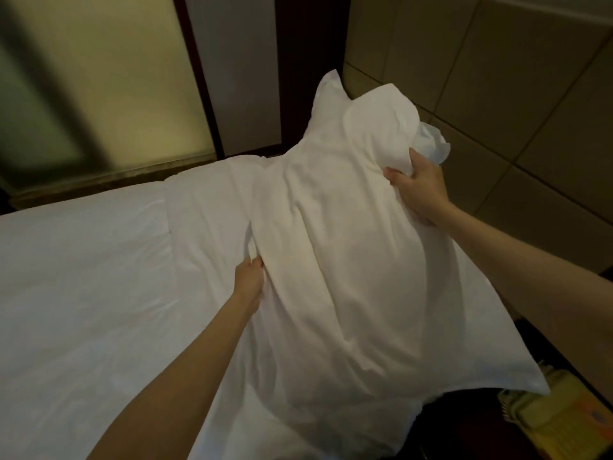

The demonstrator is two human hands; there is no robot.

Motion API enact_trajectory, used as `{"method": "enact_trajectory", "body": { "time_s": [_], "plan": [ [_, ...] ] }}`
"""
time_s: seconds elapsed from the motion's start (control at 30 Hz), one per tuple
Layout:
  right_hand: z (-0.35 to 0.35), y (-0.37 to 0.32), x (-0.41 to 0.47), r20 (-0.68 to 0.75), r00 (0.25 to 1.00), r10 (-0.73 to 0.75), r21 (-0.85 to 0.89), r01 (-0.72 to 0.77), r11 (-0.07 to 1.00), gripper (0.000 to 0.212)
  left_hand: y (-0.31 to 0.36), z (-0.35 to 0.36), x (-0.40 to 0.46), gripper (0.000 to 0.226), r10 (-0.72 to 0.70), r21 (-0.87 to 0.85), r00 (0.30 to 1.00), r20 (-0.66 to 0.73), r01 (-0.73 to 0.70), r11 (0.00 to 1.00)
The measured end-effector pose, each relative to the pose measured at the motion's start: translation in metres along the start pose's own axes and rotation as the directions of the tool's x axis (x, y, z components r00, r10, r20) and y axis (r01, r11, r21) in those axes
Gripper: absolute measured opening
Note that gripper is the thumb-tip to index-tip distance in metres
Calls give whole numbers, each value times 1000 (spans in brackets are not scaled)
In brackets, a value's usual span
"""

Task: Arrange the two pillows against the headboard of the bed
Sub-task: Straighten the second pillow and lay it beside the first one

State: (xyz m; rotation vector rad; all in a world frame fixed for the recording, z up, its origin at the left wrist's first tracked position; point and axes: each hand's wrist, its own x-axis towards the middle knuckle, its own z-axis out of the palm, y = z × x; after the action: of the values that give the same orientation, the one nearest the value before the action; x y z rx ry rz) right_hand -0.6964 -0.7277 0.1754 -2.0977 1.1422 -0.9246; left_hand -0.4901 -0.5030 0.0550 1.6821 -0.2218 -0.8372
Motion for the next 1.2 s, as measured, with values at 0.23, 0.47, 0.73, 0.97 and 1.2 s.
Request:
{"method": "enact_trajectory", "body": {
  "time_s": [0.23, 0.47, 0.73, 0.97, 1.2],
  "plan": [
    [-65, 60, 47, 71, 997, -33, -219, 48, 974, 40, -31, 116, 12, 40, -73, 74, 995, 71, 68, 995],
    [-144, 128, 107, 166, 983, -73, -371, 131, 919, 40, -45, 254, 18, 42, -137, 103, 980, 141, 123, 987],
    [-192, 197, 152, 235, 972, -15, -622, 162, 766, 30, -47, 340, 25, 45, -294, 194, 906, 305, 243, 950],
    [-139, 309, 127, 182, 900, 395, -776, -115, 621, 43, -42, 336, 63, 39, -271, 231, 951, 146, 233, 945],
    [-114, 323, 116, 81, 874, 479, -754, -260, 603, 82, -39, 321, 85, 36, -220, 265, 971, 92, 189, 946]
  ]
}}
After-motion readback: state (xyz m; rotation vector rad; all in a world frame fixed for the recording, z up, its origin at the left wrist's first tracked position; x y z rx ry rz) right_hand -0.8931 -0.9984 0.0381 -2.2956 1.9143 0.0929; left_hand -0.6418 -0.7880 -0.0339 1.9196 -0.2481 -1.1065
